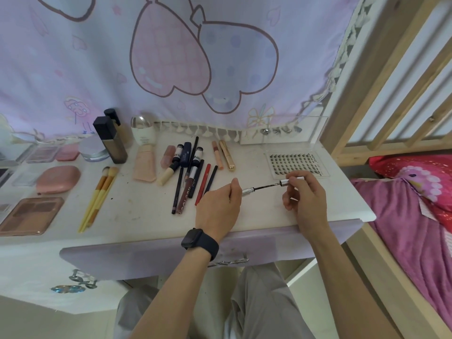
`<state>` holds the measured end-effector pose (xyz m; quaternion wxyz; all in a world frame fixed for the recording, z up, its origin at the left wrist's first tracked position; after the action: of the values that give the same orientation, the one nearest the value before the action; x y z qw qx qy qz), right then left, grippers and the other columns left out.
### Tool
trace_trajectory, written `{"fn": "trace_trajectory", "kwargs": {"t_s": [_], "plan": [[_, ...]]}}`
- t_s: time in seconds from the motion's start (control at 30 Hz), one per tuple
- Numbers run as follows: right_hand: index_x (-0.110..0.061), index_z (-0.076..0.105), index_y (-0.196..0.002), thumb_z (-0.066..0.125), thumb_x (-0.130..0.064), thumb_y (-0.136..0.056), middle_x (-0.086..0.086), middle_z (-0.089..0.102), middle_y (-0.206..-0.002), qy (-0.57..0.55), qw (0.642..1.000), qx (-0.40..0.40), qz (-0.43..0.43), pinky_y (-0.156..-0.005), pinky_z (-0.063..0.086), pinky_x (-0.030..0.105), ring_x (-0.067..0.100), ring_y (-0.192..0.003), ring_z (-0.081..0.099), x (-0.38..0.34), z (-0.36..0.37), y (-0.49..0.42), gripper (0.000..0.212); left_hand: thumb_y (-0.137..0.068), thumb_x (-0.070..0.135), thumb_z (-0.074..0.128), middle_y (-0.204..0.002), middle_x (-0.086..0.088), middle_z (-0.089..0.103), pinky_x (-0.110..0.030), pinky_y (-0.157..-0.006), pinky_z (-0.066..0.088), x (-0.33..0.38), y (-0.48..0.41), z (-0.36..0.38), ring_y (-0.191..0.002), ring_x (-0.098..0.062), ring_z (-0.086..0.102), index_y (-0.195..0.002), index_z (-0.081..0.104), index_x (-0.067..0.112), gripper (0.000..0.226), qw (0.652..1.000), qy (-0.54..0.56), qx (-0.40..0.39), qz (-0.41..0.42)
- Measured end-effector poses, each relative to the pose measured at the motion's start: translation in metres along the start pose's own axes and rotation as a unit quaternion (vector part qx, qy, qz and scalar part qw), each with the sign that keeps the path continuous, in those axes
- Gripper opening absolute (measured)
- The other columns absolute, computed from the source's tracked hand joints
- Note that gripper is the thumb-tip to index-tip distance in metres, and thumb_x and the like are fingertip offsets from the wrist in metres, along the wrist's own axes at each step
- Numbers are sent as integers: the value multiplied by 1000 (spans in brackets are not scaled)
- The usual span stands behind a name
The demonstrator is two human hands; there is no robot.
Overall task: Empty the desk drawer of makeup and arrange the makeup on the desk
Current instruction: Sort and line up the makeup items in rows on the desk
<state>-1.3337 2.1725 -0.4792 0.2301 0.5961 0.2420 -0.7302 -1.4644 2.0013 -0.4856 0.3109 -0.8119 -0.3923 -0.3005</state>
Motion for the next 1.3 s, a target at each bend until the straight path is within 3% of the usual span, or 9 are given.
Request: {"fn": "trace_trajectory", "kwargs": {"t_s": [0.13, 0.37, 0.5, 0.63, 0.73, 0.8, 0.93, 1.1, 1.3], "plan": [[-18, 68, -85, 51, -5, -99, 1, 57, -69, -112, 993, 37, 32, -44, 39, 22, 19, -48, 51, 2, -11, -3, 26, -103, 49, 30, -52, -4, 55, -22, -44, 34, -6, 0, -5, -43, -9, 40, -60, 56, 18, 59, 997, 70, 15, -21], [-12, 67, -96, 55, -4, -98, 6, 66, -77, -218, 972, 24, 83, -50, 50, 24, 17, -54, 56, 4, -14, -5, 14, -104, 52, 27, -51, 18, 52, -19, -43, 33, -4, 3, -10, -44, -4, 43, -64, 57, 21, 58, 992, 115, 28, -39], [-12, 63, -98, 57, -3, -99, 10, 74, -88, -104, 993, 27, 43, -53, 51, 25, 20, -59, 61, 1, -11, -3, 10, -95, 40, 31, -51, 15, 44, -25, -47, 27, 2, 1, -8, -46, -5, 37, -82, 56, 25, 32, 991, 133, -5, -27], [-16, 54, -104, 56, -11, -103, 2, 78, -100, 37, 998, 28, -30, -61, 55, 24, 19, -67, 69, 0, -3, 1, 5, -103, 33, 40, -62, 10, 54, -23, -46, 37, 20, -11, 2, -47, -3, 48, -113, 51, 25, 17, 999, 11, -40, 3], [-30, 52, -100, 49, -16, -106, -6, 77, -100, 93, 993, 39, -58, -62, 57, 26, 20, -65, 69, -1, 0, 4, 15, -101, 40, 44, -86, 7, 65, -36, -65, 55, 34, -26, 16, -72, -15, 63, -113, 51, 26, 20, 994, -94, -62, -2], [-38, 55, -96, 46, -17, -108, -10, 75, -101, 104, 991, 44, -67, -62, 57, 26, 20, -64, 69, -2, 0, 4, 26, -99, 43, 47, -103, 4, 63, -37, -76, 55, 37, -39, 25, -87, -20, 62, -109, 56, 24, 23, 988, -131, -74, -32], [-44, 57, -100, 42, -17, -108, -14, 73, -102, 104, 990, 55, -79, -61, 56, 24, 17, -62, 68, -4, -2, 4, 32, -96, 45, 52, -104, -1, 64, -33, -72, 52, 35, -60, 43, -89, -23, 62, -106, 61, 21, 28, 971, -196, -105, -85], [-34, 54, -129, 48, -21, -107, -18, 75, -102, 96, 991, 73, -58, -59, 54, 19, 12, -60, 66, 3, -4, 1, 26, -92, 50, 55, -89, -1, 58, -30, -56, 39, 32, -72, 50, -74, -22, 52, -101, 51, 18, 34, 968, -205, -97, -109], [-34, 67, -115, 60, -30, -101, -14, 75, -83, 184, 978, 73, -69, -60, 49, 8, 3, -63, 69, 3, 4, -4, 16, -97, 57, 43, -110, -4, 65, -33, -63, 42, 33, -67, 50, -92, -28, 63, -123, 45, 21, 45, 977, -185, -76, -80]]}}
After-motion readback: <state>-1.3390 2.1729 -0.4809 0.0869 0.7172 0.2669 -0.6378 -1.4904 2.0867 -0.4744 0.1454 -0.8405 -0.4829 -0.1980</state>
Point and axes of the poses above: each hand's wrist, its own y-axis away from the middle knuckle, its own z-axis out of the palm, x = y × z, the point moved 8 cm from there along -y, towards the middle knuckle
